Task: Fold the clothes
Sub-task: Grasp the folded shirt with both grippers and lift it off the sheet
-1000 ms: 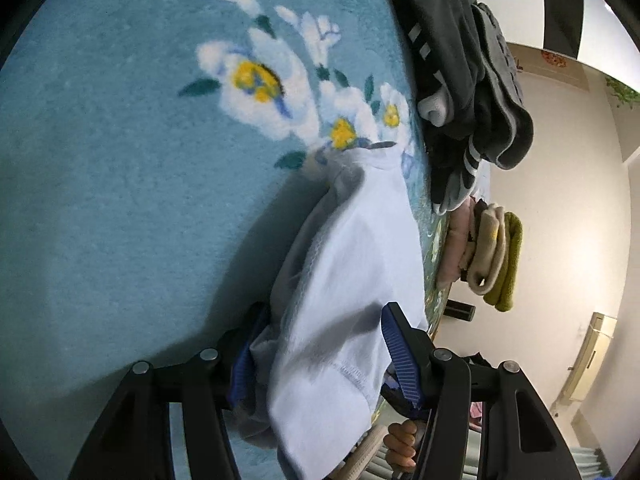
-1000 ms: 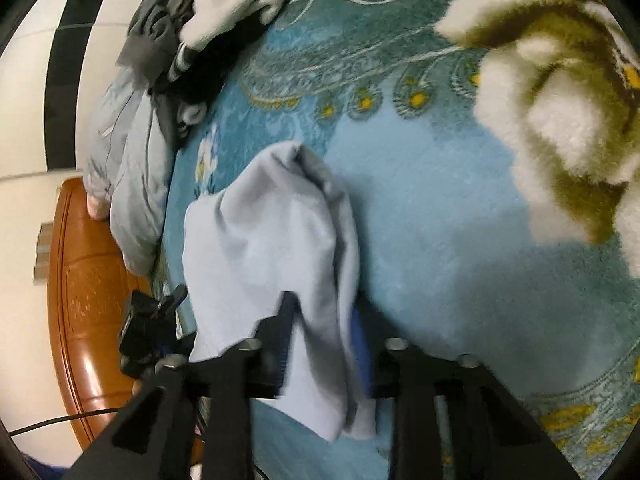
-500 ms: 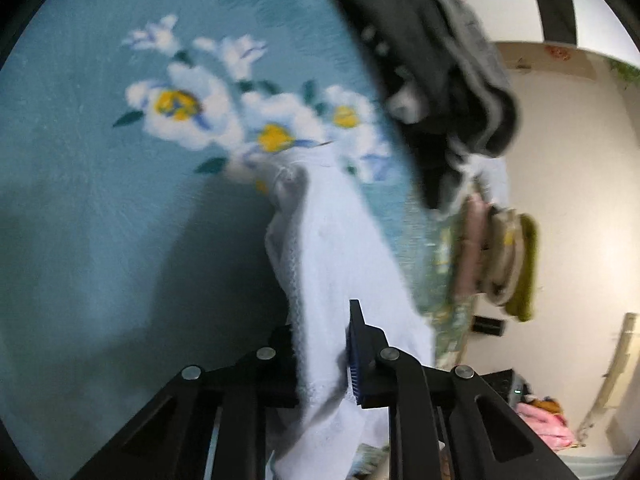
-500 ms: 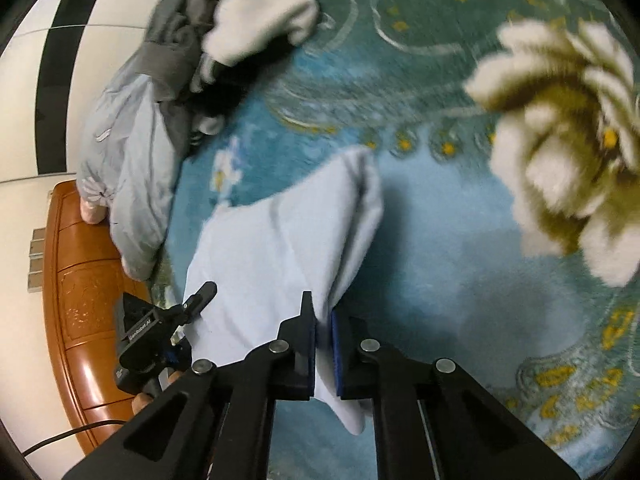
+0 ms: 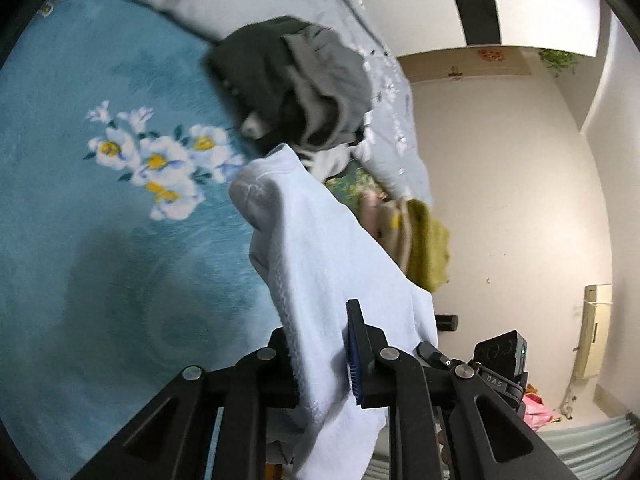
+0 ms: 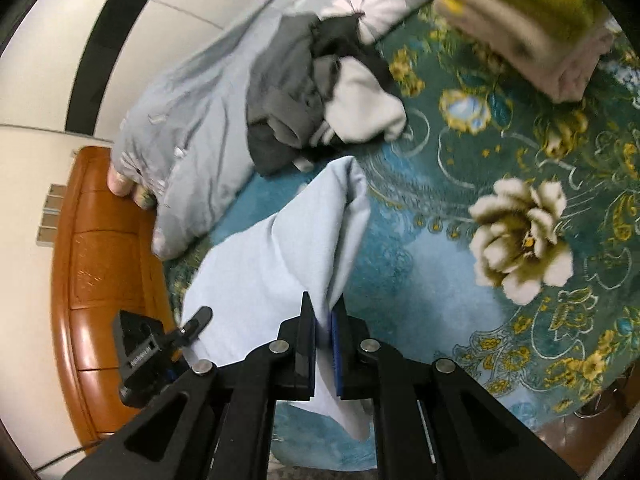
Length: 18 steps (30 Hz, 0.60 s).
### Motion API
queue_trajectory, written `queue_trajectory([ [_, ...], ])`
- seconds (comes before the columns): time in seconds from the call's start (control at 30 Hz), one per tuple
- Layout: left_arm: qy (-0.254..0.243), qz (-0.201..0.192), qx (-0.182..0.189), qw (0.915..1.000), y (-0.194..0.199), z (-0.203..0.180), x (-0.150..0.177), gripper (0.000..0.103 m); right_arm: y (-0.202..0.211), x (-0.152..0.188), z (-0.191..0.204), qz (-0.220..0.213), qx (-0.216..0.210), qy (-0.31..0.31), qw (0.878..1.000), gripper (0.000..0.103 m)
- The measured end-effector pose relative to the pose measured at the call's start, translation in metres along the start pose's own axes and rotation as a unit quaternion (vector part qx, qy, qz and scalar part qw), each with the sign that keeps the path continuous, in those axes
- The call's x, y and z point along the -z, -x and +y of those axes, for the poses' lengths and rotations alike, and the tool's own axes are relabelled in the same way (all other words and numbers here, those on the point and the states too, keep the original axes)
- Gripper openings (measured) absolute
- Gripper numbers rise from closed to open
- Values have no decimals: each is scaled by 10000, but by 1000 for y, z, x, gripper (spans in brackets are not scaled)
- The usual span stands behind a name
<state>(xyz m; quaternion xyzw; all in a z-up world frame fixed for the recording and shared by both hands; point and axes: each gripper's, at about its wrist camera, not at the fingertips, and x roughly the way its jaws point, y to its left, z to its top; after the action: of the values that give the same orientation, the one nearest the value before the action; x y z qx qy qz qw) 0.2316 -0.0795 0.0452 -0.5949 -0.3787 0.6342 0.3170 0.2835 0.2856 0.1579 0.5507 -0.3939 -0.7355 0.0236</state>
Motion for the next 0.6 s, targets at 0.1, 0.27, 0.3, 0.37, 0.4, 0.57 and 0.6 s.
queue_trajectory([
  [0.1, -149, -88, -48, 9998, -15, -32, 4, 18, 24, -10, 5, -78, -32, 236, 9997, 6],
  [0.27, -399, -234, -132, 9988, -40, -85, 10, 18, 57, -44, -19, -157, -292, 408, 9986, 6],
  [0.3, -449, -263, -148, 9985, -45, -96, 12, 18, 65, -53, -26, -178, -363, 438, 9982, 6],
  [0.37, -495, -330, -167, 9981, -61, -117, 14, 18, 84, -76, -46, -189, -529, 546, 9969, 6],
  [0.4, -489, -368, -168, 9980, -72, -128, 15, 18, 94, -88, -56, -187, -606, 616, 9961, 6],
  [0.57, -548, -400, -10, 9977, -157, -206, 22, 18, 157, -165, -108, -259, -637, 963, 9930, 6],
  [0.6, -598, -347, -17, 9976, -172, -220, 21, 18, 170, -180, -116, -303, -605, 1041, 9923, 6],
])
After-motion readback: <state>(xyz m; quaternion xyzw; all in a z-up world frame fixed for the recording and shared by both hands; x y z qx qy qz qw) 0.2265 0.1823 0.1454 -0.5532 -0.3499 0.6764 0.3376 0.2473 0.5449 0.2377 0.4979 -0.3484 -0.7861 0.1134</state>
